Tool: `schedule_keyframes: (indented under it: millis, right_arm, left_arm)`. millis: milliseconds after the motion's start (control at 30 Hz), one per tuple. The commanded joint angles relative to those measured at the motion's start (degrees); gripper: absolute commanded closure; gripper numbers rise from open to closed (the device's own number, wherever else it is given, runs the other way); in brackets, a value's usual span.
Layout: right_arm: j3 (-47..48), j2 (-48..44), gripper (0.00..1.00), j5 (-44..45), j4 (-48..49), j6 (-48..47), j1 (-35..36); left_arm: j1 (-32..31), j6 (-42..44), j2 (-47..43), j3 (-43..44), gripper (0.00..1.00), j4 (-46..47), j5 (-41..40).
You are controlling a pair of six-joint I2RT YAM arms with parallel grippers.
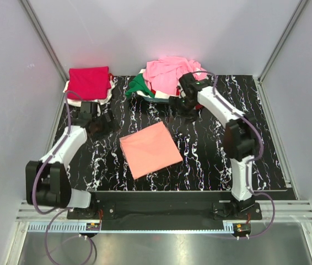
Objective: Fold and stack the t-shirts
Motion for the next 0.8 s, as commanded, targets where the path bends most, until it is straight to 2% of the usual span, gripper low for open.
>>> schedule_keyframes:
  millis: [0, 33, 200, 333, 500, 767]
  right_arm:
    - [-10.2, -13.1, 0.14, 1.0, 6.7, 0.9, 0.1]
    - [-17.4, -17.8, 0.13, -2.2, 9.0, 1.6, 0.1]
    - [-40.4, -31.2, 0.07, -14.9, 25.8, 7.3, 0.6]
    - [-50.0, -36.9, 0.07, -16.1, 30.4, 8.5, 0.8]
    - [-55.3, -40.9, 0.07, -17.1, 31.3, 8.2, 0.8]
    - [-61.9, -47.9, 0.06, -16.2, 30.4, 7.3, 0.8]
  left_arm:
    - [-0.2, 0.0, -6.5, -10.9, 0.03, 7.8, 7.8]
    - [-0.4, -0.7, -7.3, -12.8, 0.04, 9.5, 8.7]
    - [-2.2, -4.1, -7.5, -18.2, 0.09, 15.7, 11.4]
    - [-2.7, -6.1, -5.8, -21.4, 0.1, 19.8, 12.0]
    - [-2.8, -7.3, -1.6, -23.0, 0.12, 23.5, 10.7]
    - [-3.5, -10.7, 4.4, -25.0, 0.31, 28.1, 8.6]
